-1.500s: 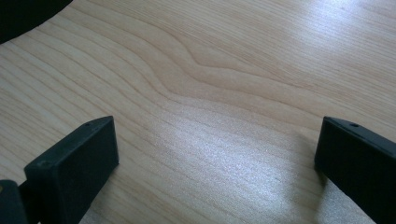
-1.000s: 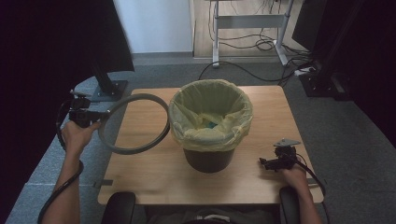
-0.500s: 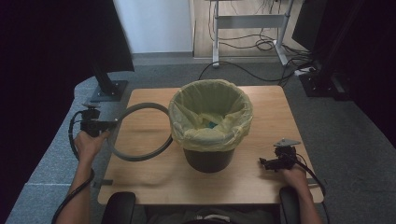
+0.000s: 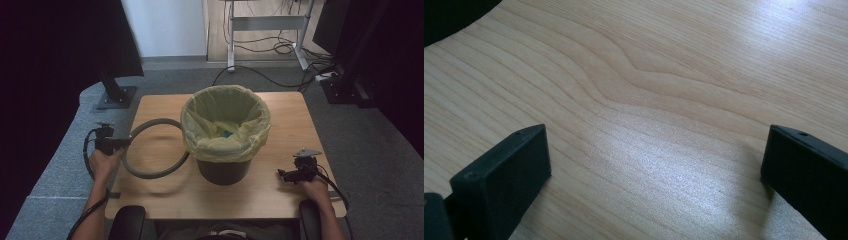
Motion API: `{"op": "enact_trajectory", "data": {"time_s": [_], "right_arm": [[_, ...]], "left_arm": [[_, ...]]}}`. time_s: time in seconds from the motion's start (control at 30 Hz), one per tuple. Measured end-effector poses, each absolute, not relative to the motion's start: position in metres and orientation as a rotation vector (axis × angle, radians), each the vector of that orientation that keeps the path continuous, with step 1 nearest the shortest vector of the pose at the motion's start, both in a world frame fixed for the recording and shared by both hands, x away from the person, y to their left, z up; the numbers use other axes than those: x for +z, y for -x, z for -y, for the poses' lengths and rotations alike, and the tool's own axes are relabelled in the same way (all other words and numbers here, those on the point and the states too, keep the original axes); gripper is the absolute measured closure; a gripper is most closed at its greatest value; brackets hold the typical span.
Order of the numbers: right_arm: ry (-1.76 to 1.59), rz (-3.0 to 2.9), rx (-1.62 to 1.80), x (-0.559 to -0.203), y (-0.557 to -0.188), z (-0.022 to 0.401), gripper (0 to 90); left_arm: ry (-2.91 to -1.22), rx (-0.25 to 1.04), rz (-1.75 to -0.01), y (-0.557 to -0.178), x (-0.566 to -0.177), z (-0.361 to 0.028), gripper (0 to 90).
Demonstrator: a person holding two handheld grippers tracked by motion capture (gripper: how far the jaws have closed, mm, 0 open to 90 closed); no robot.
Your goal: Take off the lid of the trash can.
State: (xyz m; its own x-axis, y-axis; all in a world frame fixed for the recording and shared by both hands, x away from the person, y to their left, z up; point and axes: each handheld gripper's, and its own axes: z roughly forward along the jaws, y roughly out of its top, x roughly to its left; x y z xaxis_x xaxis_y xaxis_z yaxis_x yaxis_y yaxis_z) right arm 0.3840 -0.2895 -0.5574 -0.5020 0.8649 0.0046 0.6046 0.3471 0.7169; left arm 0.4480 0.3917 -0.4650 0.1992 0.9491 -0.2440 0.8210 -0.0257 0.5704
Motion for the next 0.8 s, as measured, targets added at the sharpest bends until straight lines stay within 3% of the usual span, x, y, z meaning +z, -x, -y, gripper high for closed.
{"op": "enact_trajectory", "data": {"time_s": [0.8], "right_arm": [[-1.294,-2.239,0.951,-0.557,-0.384,0.289,0.0]], "left_arm": [[-1.912,0.310,-1.695,-0.441,-0.524,-0.375,78.5]]}}
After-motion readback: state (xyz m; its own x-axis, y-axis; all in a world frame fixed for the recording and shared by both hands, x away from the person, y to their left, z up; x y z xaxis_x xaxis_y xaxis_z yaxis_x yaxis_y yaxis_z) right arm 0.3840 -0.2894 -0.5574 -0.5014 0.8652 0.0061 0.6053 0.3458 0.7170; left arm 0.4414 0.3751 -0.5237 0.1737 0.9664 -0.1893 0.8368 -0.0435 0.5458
